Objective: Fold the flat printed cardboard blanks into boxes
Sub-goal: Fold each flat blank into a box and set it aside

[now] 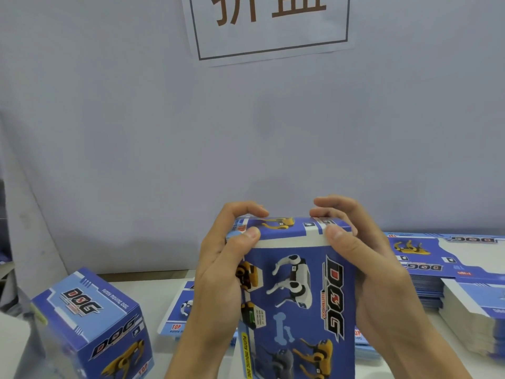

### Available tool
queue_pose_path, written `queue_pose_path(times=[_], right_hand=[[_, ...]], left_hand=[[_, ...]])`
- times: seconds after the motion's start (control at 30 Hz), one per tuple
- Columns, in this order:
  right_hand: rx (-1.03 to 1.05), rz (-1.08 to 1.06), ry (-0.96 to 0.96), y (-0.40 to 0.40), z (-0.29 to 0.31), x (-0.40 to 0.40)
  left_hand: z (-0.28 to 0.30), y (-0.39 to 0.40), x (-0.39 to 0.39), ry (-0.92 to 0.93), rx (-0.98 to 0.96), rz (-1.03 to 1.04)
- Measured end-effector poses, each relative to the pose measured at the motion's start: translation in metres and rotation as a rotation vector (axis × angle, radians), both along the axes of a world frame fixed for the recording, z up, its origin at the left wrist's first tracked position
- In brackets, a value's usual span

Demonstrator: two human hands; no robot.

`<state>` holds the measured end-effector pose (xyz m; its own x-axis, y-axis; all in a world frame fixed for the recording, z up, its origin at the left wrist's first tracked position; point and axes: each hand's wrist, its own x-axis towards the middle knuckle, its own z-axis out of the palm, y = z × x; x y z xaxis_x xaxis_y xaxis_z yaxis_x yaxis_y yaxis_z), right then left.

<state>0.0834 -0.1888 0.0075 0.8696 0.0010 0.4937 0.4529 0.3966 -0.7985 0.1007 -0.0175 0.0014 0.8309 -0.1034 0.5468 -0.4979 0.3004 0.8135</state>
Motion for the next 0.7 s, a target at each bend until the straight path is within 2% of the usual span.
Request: queue_pose_path(times=[0.1, 0.27, 0.47, 0.53, 0.6, 0.7], right_hand=[[0.007, 0.087, 0.023, -0.004, -0.003, 0.000], [-0.023, 0.151, 0.005, -0.002, -0.004, -0.002], [-0.005, 0.216, -0.027, 0.000, -0.009, -0.001], [-0.033, 0.175, 0.012, -0.001, -0.001, 0.010], [0.087, 0.182, 0.040, -0.009, -0.001, 0.013], [-0.034, 0.155, -0.012, -0.004, 0.000, 0.013]], left_hand=[[0.000, 0.002, 0.001, 0.028, 0.031, -0.048], [0.001, 0.005, 0.000, -0.037, 0.063, -0.083], [0.002, 0.005, 0.000, -0.008, 0.006, -0.126], [0.002, 0.003, 0.000, 0.005, 0.001, -0.118], [0.003, 0.001, 0.000, 0.004, -0.009, -0.121], [0.003, 0.002, -0.001, 0.017, -0.023, -0.101]])
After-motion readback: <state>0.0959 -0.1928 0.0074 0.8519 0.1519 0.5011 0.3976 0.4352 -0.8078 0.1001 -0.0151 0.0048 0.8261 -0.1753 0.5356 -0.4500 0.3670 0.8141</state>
